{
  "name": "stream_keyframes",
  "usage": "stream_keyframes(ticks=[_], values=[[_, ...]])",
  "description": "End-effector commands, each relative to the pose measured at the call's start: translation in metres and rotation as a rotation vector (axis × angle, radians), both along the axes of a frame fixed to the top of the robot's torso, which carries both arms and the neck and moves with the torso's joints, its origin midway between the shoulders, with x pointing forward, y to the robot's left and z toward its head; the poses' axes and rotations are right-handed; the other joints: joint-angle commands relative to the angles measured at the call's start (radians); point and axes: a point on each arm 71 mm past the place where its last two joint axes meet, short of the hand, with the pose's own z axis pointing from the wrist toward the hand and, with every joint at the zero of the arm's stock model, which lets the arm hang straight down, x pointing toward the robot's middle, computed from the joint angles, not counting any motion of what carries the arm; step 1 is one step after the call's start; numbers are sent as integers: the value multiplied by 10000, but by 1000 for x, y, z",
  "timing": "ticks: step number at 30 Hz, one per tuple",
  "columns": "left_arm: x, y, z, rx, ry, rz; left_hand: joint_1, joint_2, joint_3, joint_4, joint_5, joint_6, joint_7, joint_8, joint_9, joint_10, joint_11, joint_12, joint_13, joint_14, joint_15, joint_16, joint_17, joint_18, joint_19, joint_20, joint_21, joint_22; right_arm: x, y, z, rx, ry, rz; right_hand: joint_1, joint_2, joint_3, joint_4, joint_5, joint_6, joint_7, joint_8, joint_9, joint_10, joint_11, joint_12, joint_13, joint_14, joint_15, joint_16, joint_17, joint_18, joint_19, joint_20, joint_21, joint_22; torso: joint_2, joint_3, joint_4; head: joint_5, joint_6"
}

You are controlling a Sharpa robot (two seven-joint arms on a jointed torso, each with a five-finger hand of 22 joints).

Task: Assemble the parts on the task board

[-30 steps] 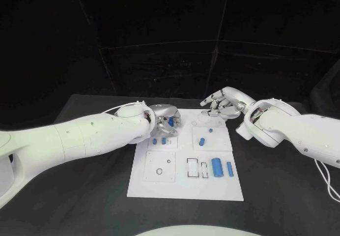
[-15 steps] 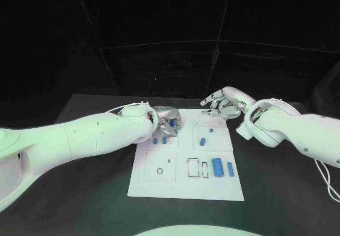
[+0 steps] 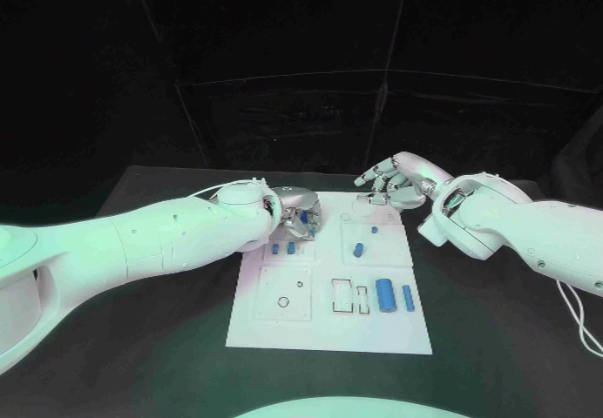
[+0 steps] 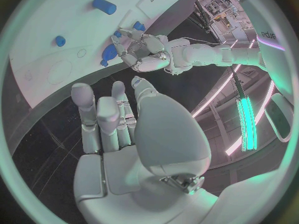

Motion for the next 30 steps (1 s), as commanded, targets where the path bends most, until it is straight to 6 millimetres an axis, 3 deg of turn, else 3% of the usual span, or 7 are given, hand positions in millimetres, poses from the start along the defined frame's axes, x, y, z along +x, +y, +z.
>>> stream_keyframes(ticks=[1, 7, 19, 25, 30], values=[[-2, 1, -7, 482, 413, 2, 35, 122, 97, -21, 16, 152, 3, -9, -13, 174, -44, 74, -20, 54, -40, 58, 29, -130, 83, -35, 114, 120, 0, 1, 2, 78, -99, 31, 82, 13, 14, 21, 66, -72, 30, 49, 7, -57, 16, -39, -11, -55, 5, -53, -9, 170, -83, -12, -69, -9, 0, -5, 1, 4, -14], [-2, 1, -7, 484, 373, 80, 149, 246, 236, -108, 13, 357, -9, -29, -30, 510, -119, 105, -47, 112, -108, 158, 118, -186, 197, -103, 403, 442, 0, 1, 2, 80, -100, 38, 82, 13, 14, 21, 66, -72, 30, 49, 7, -57, 16, -39, -11, -55, 5, -53, -9, 170, -83, -12, -69, -9, -4, -2, 1, 0, -19], [-1, 4, 1, -308, -495, 31, 284, 259, 508, -316, 14, 327, 80, -310, -158, 565, -52, -132, -191, 175, -81, 257, 174, -243, 264, -114, 678, 753, 0, 2, 2, 91, -109, 67, 98, 23, 35, 27, 79, -74, 31, 60, 7, -55, 16, -48, -36, -56, 5, -71, -15, 171, -81, -11, -86, -19, -10, -19, 19, -13, 8], [-5, 11, 6, -646, -589, 17, 272, 241, 534, -334, 13, 338, 88, -344, -173, 569, -41, -173, -215, 179, -73, 259, 161, -250, 270, -108, 711, 793, 1, 2, 2, 86, -114, 52, 98, 23, 35, 27, 79, -74, 31, 60, 7, -55, 16, -48, -36, -56, 5, -71, -15, 171, -81, -11, -86, -19, -27, 6, 18, 29, 44], [-8, 19, 12, -907, -448, 71, 262, 227, 566, -352, 14, 356, 91, -381, -189, 585, -36, -217, -242, 184, -66, 266, 155, -260, 283, -100, 764, 855, 1, 1, 1, 81, -118, 38, 98, 23, 35, 27, 79, -74, 31, 60, 7, -55, 16, -48, -36, -56, 5, -71, -15, 171, -81, -11, -86, -19, -11, -13, 23, 43, 76]])
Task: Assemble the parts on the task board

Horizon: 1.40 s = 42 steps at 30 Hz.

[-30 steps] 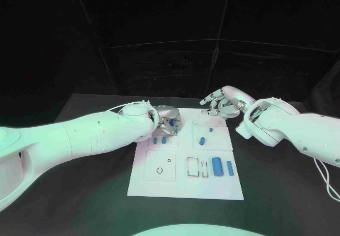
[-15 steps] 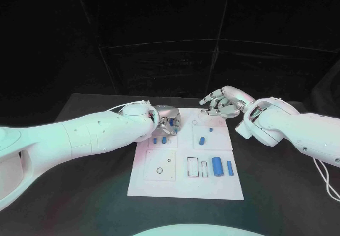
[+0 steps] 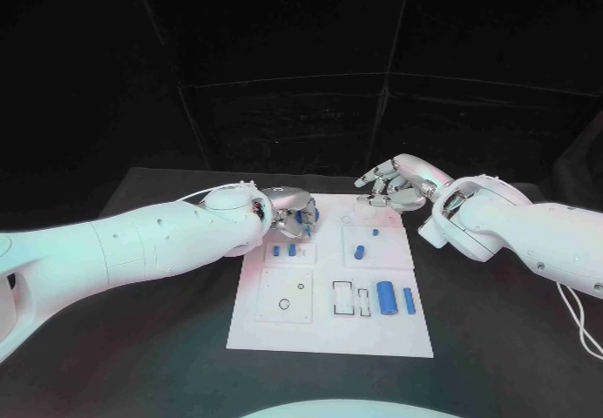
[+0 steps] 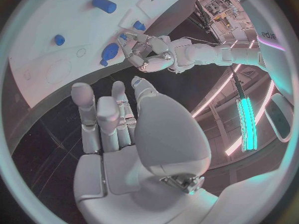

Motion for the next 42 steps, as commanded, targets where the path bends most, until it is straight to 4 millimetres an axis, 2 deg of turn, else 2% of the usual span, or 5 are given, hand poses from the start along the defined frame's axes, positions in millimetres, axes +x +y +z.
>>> stream_keyframes(ticks=[1, 9, 18, 33, 42], values=[[-2, 3, 6, -471, -3, -14, 10, -26, 77, 2, 54, 42, 53, -40, -16, 48, 10, -42, 1, 60, -13, 37, -8, -110, 65, -2, 60, 20, 0, 1, 2, 78, -103, 39, 98, 23, 36, 28, 27, -39, -4, 60, 8, -56, 16, -48, -9, -56, 5, -33, -15, 170, -81, -11, -35, -9, 14, -8, 6, 22, 16], [-6, 24, 13, -593, 122, 294, 1, -34, 93, -8, 53, 73, 54, -57, -23, 84, 9, -59, -12, 62, -12, 39, -17, -116, 74, 2, 97, 65, 1, 0, 1, 70, -99, 27, 98, 23, 36, 28, 27, -39, -4, 60, 8, -56, 16, -48, -9, -56, 5, -33, -15, 170, -81, -11, -35, -9, 14, -2, 14, 60, 24], [-4, 45, 13, -456, 192, 697, -11, -56, 107, -24, 53, 115, 54, -79, -32, 133, 6, -83, -30, 70, -12, 53, -10, -121, 81, 5, 136, 112, 1, 0, 1, 65, -97, 27, 98, 23, 36, 28, 27, -39, -4, 60, 8, -56, 16, -48, -9, -56, 5, -33, -15, 170, -81, -11, -35, -9, 17, 6, -17, 95, 6], [-1, 47, 10, -242, 436, 725, -40, -81, 108, -28, 52, 166, 53, -102, -41, 189, 4, -107, -47, 69, -13, 51, -33, -115, 62, 8, 132, 111, 1, 0, 1, 60, -90, 29, 104, 29, 49, 34, 35, -41, -3, 67, 8, -51, 16, -50, -25, -54, 5, -39, -12, 171, -80, -11, -47, -18, 20, 19, -24, 76, -20], [-1, 43, 7, -49, 742, 564, -67, -95, 99, -21, 53, 182, 51, -116, -46, 204, 3, -123, -57, 63, -12, 41, -59, -113, 52, 10, 127, 108, 1, 1, 1, 60, -83, 40, 104, 29, 49, 34, 35, -41, -3, 67, 8, -51, 16, -50, -25, -54, 5, -39, -12, 171, -80, -11, -47, -18, 19, 9, -29, 75, -56]])
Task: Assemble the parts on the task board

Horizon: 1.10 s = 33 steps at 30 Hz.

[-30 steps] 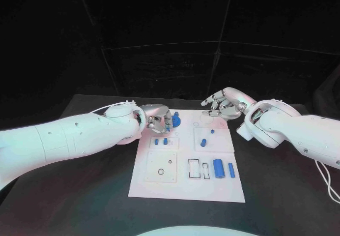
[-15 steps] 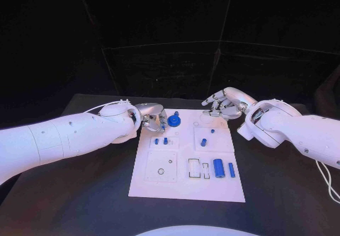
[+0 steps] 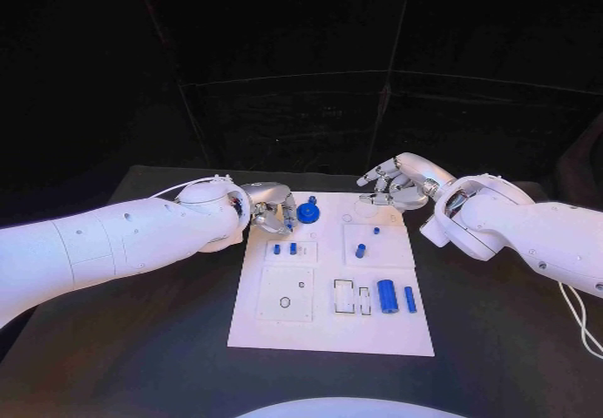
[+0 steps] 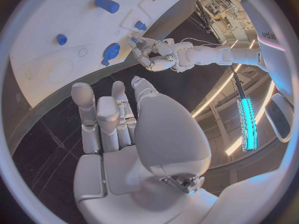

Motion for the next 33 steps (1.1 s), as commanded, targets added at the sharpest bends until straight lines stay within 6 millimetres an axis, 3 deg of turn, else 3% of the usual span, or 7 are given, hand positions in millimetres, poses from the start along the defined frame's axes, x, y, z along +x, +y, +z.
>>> stream_keyframes(ticks=[1, 33], values=[[0, -2, -2, 142, 346, -127, -49, -74, 17, 6, 29, 81, 19, -69, -11, 61, 4, -69, 7, 63, -12, 39, -17, -112, 34, -4, 28, -15, 0, 1, 2, 66, -73, 59, 104, 29, 49, 35, 35, -42, -3, 67, 8, -52, 16, -50, -12, -53, 5, -40, -13, 171, -80, -11, -48, -11, -3, -7, -1, -1, -19], [2, -3, -5, 372, 542, 66, -92, -58, 9, 26, 29, 178, -2, -101, -21, 148, -18, -106, -18, 22, -21, -9, -122, -96, -19, -4, -5, -38, 0, 1, 2, 59, -66, 55, 107, 27, 56, 41, 39, -45, -2, 73, 8, -48, 17, -50, -25, -51, 5, -46, -12, 172, -77, -11, -58, -17, 1, -9, 8, -5, -77]])
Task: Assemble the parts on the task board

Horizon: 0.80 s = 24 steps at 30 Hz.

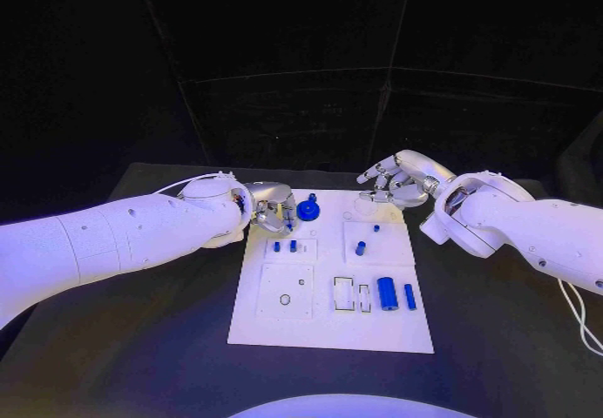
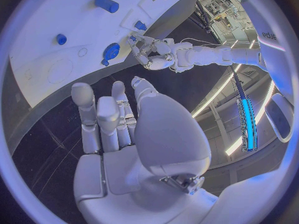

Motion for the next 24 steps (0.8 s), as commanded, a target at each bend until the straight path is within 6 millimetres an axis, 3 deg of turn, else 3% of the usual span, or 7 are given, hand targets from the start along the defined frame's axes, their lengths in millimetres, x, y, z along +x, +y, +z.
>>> stream_keyframes(ticks=[1, 24], values=[[0, 0, -2, 79, 151, 25, -34, -1, 9, 25, 30, 105, 5, -63, -9, 76, -14, -18, 5, 23, -22, -8, -10, -97, -19, -4, -3, 10, 0, 1, 2, 59, -65, 52, 107, 27, 26, 10, 39, -45, -2, 36, 8, -48, 17, -50, -10, -51, 5, -46, -12, 171, -77, -11, -59, -9, 1, 2, 0, -3, 2], [0, 0, -4, -3, 363, 64, -222, -213, 28, 32, 30, -125, 157, -465, -131, -447, 213, -617, -319, -55, 148, -71, -234, -78, -164, 125, -105, -46, 0, 0, 2, 51, -58, 42, 107, 27, 26, 10, 39, -45, -2, 36, 8, -48, 17, -50, -10, -51, 5, -46, -12, 171, -77, -11, -59, -9, -1, 5, 1, -15, 7]])
